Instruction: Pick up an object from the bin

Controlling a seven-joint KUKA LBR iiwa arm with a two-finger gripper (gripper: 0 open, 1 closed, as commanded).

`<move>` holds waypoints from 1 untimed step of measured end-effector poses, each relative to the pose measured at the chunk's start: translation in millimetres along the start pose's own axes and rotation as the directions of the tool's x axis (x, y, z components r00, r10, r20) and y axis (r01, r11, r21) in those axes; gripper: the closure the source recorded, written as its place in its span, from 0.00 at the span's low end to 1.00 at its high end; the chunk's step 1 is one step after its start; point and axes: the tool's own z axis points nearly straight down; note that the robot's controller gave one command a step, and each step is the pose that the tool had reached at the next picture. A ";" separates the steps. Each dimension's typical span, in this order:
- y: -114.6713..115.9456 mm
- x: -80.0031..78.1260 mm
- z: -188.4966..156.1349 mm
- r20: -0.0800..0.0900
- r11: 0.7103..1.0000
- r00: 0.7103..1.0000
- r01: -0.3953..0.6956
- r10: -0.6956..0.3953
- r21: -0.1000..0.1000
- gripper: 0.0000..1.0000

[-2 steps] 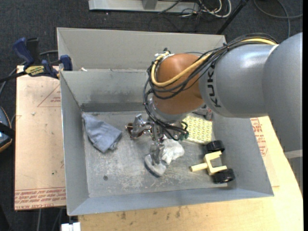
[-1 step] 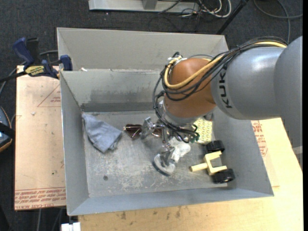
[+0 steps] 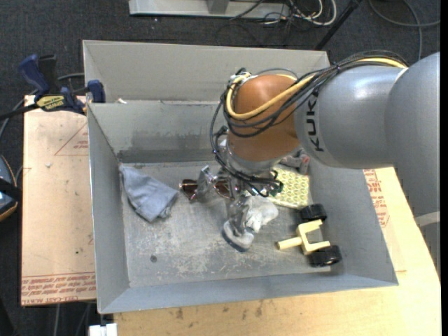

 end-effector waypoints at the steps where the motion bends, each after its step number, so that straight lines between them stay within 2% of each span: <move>1: 16.0 25.9 2.8 0.024 0.973 0.973 0.231 -0.231 0.011 0.00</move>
Offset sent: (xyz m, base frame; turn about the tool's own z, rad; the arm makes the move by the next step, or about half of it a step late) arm -0.0074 0.0356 -0.0039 -0.4832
